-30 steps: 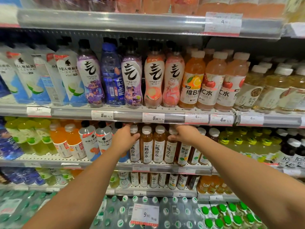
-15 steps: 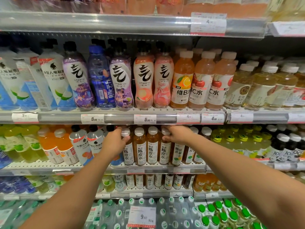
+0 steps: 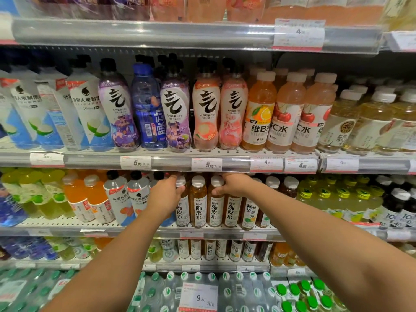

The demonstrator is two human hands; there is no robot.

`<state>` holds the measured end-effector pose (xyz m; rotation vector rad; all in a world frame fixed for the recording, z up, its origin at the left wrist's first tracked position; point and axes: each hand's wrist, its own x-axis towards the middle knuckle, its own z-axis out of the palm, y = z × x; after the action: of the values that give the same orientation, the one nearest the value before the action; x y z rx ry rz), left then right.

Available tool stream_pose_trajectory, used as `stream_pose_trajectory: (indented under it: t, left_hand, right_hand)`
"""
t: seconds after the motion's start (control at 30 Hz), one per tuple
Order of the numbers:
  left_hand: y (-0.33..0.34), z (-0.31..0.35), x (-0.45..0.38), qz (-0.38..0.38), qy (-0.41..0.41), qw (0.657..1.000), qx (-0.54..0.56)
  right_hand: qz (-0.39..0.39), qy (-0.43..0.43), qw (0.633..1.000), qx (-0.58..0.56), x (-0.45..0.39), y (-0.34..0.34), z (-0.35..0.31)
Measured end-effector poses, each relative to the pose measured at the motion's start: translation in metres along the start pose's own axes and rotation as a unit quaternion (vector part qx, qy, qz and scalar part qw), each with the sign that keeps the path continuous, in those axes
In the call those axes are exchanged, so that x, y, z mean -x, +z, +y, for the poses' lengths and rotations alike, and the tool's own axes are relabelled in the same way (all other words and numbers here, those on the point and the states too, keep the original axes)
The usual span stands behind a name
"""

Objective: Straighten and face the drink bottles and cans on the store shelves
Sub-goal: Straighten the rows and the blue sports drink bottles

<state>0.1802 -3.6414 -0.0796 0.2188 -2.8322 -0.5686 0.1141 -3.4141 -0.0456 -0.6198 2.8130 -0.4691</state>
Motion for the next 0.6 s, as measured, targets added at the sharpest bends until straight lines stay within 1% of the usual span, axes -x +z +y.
stream_pose_trajectory:
  t: [0.13, 0.27, 0.43, 0.5, 0.6]
  left_hand:
    - [-0.001, 0.003, 0.0, 0.0, -0.001, 1.0, -0.003]
    - [0.0, 0.001, 0.002, 0.006, 0.004, 1.0, 0.003]
    - [0.0, 0.002, 0.005, 0.004, 0.01, 1.0, 0.001]
    - [-0.001, 0.003, 0.005, 0.009, 0.021, 0.999, -0.022]
    - [-0.003, 0.004, 0.01, 0.036, 0.041, 0.997, -0.051]
  right_hand:
    - [-0.012, -0.01, 1.0, 0.009, -0.003, -0.002, 0.003]
    - [0.028, -0.007, 0.999, 0.017, -0.004, 0.008, 0.005]
    - [0.045, -0.028, 0.998, 0.036, 0.001, 0.009, 0.004]
    - [0.056, -0.036, 0.996, 0.059, 0.004, 0.009, 0.002]
    - [0.064, -0.028, 0.99, 0.12, 0.014, 0.01, -0.001]
